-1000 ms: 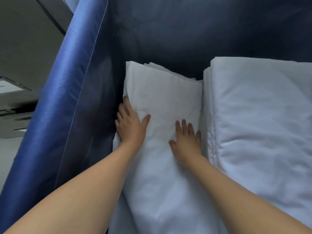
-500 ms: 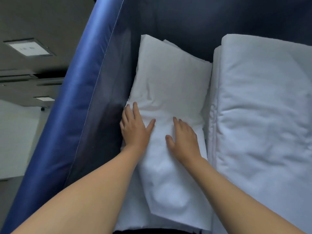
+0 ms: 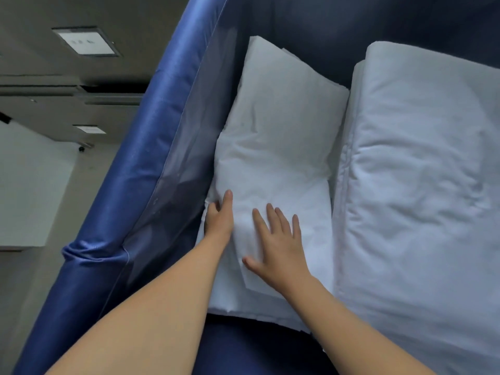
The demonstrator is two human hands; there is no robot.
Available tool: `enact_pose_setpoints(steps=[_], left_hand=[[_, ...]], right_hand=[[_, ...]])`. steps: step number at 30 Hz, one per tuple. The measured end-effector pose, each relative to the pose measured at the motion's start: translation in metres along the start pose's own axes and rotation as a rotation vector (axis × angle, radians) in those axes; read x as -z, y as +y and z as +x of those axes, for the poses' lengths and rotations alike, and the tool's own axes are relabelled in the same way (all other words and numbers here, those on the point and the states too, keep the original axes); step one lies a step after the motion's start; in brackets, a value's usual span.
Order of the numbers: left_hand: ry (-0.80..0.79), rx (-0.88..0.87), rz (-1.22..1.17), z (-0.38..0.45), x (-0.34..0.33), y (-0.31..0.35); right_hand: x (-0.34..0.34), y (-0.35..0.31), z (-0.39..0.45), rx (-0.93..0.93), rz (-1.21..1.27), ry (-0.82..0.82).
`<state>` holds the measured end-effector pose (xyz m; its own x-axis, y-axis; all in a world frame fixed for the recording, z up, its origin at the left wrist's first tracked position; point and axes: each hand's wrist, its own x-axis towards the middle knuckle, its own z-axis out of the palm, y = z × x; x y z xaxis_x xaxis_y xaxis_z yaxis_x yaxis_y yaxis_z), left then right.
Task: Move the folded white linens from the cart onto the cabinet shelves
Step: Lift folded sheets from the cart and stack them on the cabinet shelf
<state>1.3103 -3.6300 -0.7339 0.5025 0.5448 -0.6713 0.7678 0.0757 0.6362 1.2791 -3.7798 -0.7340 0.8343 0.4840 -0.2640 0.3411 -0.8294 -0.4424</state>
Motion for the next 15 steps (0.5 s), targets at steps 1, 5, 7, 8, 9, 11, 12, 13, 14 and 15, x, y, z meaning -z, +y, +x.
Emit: enact_pose_setpoints(steps=[1,5,7,8,9,11,12,13,14,15], left_hand=[[-0.024,0.034,-0.038,-0.001,0.002,0.001],[-0.166,0.13,-0.367,-0.008,0.007,0.008],[-0.202,0.162,-0.443,-0.008,0.007,0.015],[-0.21,0.167,-0.448,-0.009,0.007,0.02],[-0.214,0.157,-0.435,-0.012,0.005,0.025],[-0.202,0.137,-0.419,-0.016,-0.001,0.033],[-0.183,0.129,-0.414,-0.019,-0.003,0.037],[-0.181,0.122,-0.419,-0.02,-0.004,0.037],[-0.183,0.123,-0.429,-0.019,-0.005,0.036],[-0.191,0.136,-0.437,-0.019,-0.005,0.036]], right_hand=[[-0.002,-0.001,-0.001,-0.004,-0.007,-0.003],[0.003,-0.005,-0.002,-0.036,0.04,0.013],[0.007,-0.009,-0.005,-0.043,0.064,0.0],[0.008,-0.012,-0.008,-0.029,0.068,-0.007],[0.008,-0.016,-0.012,-0.011,0.062,-0.01],[0.003,-0.022,-0.016,0.003,0.024,0.01],[-0.001,-0.024,-0.016,-0.005,0.008,0.024],[-0.004,-0.024,-0.014,-0.016,0.002,0.029],[-0.006,-0.023,-0.013,-0.025,0.003,0.021],[-0.007,-0.022,-0.011,-0.025,0.007,0.006]])
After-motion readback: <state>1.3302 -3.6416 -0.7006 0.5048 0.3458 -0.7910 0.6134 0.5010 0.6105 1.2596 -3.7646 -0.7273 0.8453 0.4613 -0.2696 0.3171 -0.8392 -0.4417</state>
